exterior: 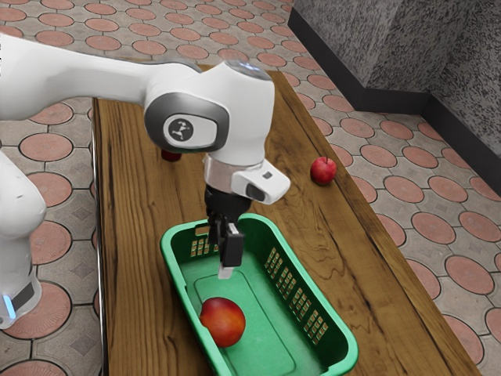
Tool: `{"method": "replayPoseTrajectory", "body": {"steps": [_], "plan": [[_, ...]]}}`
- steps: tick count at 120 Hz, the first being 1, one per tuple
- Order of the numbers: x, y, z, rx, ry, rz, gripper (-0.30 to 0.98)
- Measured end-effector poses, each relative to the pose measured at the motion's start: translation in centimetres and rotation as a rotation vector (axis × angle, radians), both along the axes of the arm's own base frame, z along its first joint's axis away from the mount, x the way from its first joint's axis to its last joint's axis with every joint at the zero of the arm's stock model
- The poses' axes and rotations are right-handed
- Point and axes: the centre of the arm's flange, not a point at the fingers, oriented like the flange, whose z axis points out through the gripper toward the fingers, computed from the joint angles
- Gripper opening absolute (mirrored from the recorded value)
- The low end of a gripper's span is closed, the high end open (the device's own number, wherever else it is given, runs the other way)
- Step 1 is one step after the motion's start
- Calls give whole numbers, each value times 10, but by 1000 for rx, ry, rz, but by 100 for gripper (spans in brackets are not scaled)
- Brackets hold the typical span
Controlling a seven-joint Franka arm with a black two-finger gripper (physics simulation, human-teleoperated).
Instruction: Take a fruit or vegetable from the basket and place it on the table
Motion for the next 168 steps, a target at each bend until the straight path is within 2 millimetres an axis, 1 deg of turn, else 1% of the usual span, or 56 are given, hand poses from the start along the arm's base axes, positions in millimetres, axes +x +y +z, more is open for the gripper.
{"method": "replayPoseTrajectory", "body": {"steps": [16, 30, 57, 68, 114, 134, 158, 168], "plan": [[-3, -5, -12, -9, 33, -8, 69], [2, -4, -15, -23, 40, 11, 69], [-2, -27, -22, -47, 58, -12, 69], [-3, -32, -23, -52, 60, -19, 69], [-8, -33, -32, -38, 74, -27, 69], [-8, -40, -39, -30, 85, -38, 69], [-6, -36, -42, -8, 86, -38, 69], [-3, -31, -46, 10, 94, -37, 69]]}}
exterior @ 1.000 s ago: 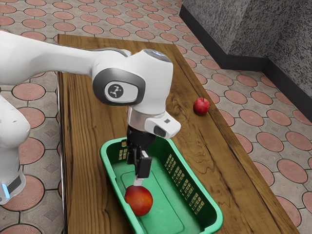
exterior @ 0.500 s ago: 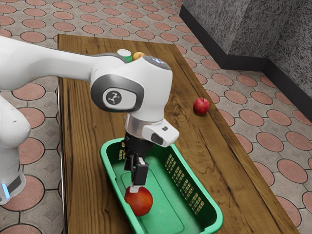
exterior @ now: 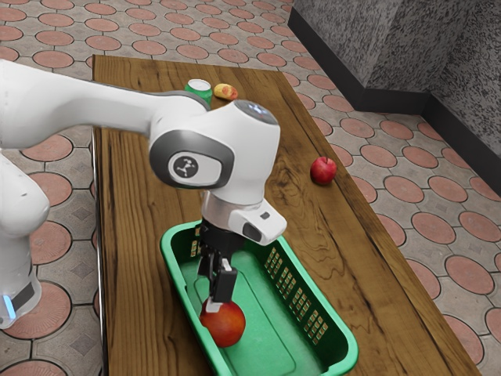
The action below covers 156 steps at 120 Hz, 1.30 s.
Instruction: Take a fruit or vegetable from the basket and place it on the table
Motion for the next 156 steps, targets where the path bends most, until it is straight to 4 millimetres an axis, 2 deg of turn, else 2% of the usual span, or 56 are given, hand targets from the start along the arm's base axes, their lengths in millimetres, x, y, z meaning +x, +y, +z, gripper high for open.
{"method": "replayPoseTrajectory", "body": {"steps": [20, 58, 92, 112, 132, 156], "plan": [[5, 10, -9, 34, 20, 0, 69], [14, 12, -31, 65, 10, 8, 69], [18, 7, -32, 6, 8, 26, 69], [27, 8, -47, 19, 29, 44, 68], [29, 0, -51, -4, 36, 43, 69], [32, -9, -68, 0, 62, 38, 68]]}}
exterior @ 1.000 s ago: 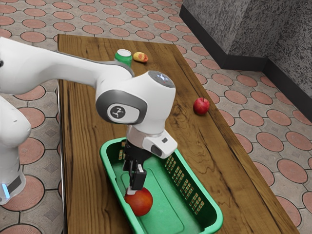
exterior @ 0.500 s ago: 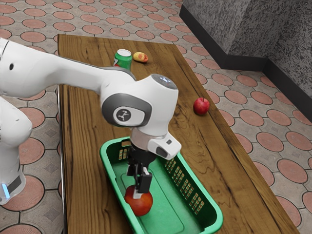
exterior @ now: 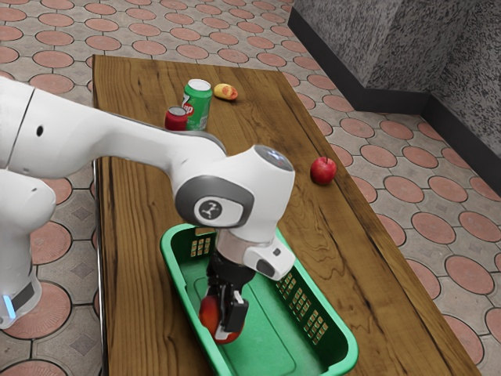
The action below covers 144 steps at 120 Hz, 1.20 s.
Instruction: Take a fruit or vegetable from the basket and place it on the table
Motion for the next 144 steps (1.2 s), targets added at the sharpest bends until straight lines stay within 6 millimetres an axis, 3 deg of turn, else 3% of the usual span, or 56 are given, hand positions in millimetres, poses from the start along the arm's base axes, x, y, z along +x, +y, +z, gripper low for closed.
{"method": "replayPoseTrajectory", "body": {"steps": [27, 40, 62, 88, 105, 116, 129, 144], "plan": [[1, -1, -1, 7, -3, -4, 42], [3, 0, 8, 10, -21, -4, 18], [2, 4, 23, 8, -50, -2, 13], [1, 18, 66, -18, -119, 7, 8], [6, 6, 128, -19, -227, -32, 7], [10, 4, 156, -13, -269, -44, 9], [27, 14, 192, -9, -313, -26, 8], [49, 31, 214, 1, -324, -12, 8]]}}
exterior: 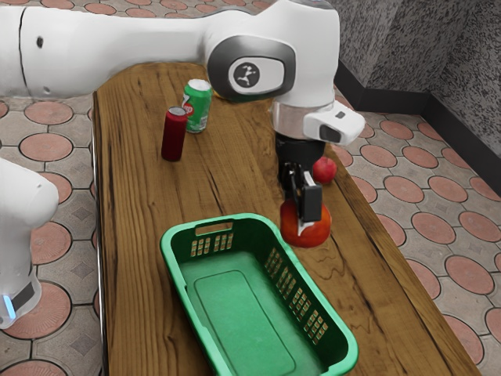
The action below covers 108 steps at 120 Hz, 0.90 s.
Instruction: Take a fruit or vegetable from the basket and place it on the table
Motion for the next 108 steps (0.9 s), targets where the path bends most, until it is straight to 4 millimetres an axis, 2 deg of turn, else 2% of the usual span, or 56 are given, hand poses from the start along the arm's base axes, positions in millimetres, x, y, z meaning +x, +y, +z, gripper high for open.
{"method": "replayPoseTrajectory", "body": {"steps": [10, 21, 35, 55, 73, 82, 93, 99, 108], "plan": [[30, 16, 7, 13, 8, 3, 8], [67, 35, 0, 37, 30, 16, 8], [113, 56, -20, 65, 60, 39, 7], [157, 85, -50, 69, 107, 60, 8], [169, 99, -57, 72, 117, 72, 9], [170, 102, -58, 78, 117, 76, 33], [172, 108, -59, 77, 120, 83, 52], [172, 109, -59, 75, 121, 83, 59], [172, 109, -60, 74, 123, 82, 60]]}}
